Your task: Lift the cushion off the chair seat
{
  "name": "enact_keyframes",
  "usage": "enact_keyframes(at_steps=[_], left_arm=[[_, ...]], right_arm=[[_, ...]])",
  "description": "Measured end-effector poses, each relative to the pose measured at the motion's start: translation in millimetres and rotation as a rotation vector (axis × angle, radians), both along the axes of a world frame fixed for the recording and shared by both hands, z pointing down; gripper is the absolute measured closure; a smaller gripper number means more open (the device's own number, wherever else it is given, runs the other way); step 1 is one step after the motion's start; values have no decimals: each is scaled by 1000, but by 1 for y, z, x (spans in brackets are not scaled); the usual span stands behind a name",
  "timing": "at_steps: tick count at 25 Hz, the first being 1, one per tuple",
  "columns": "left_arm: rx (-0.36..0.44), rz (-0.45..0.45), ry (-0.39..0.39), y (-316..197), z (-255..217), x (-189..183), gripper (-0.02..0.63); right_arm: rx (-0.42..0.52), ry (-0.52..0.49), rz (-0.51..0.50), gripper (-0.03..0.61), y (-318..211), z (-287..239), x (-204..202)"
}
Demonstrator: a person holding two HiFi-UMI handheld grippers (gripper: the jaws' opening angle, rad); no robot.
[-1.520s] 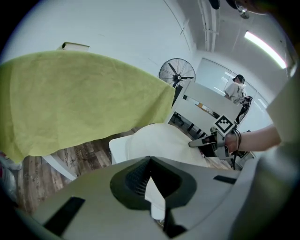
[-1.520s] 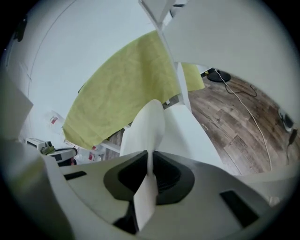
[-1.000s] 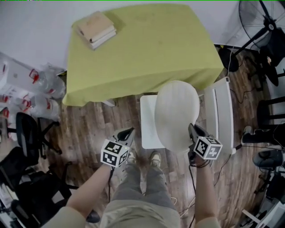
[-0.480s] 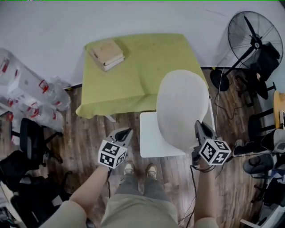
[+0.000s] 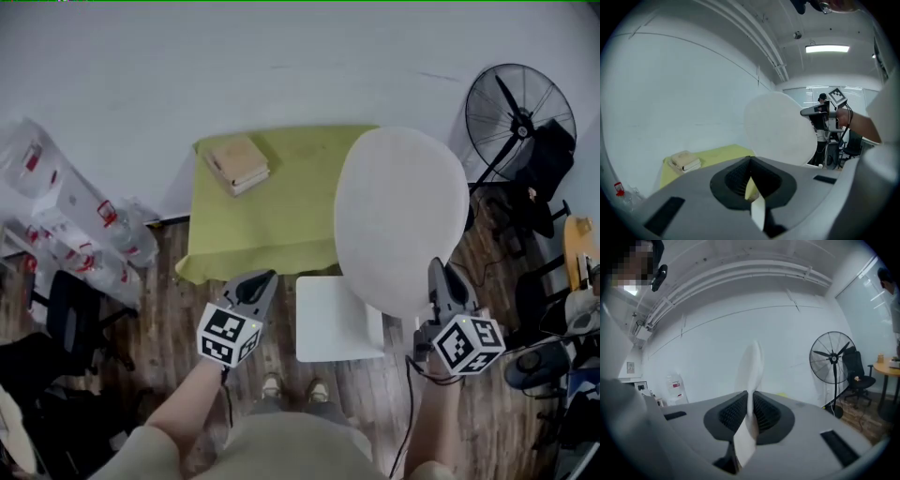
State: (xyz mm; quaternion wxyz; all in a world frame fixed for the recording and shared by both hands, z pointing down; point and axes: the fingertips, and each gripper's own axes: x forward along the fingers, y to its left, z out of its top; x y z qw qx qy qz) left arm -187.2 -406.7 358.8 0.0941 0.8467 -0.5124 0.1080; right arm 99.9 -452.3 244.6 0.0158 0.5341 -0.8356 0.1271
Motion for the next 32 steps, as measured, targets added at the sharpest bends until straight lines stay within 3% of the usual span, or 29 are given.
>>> enact_keyframes(at_steps=[6, 15, 22, 32], left_arm=[[109, -14, 3, 1, -64, -12, 600], [256, -13, -9, 16, -133, -18, 600], [289, -36, -7, 36, -147, -23, 600], [227, -70, -18, 46, -124, -32, 600]], right_arm=[[151, 68, 1, 522, 19, -59, -5], [252, 12, -3, 518, 43, -103, -20], [256, 7, -20, 518, 53, -97, -27], [205, 44, -63, 515, 55, -69, -42]])
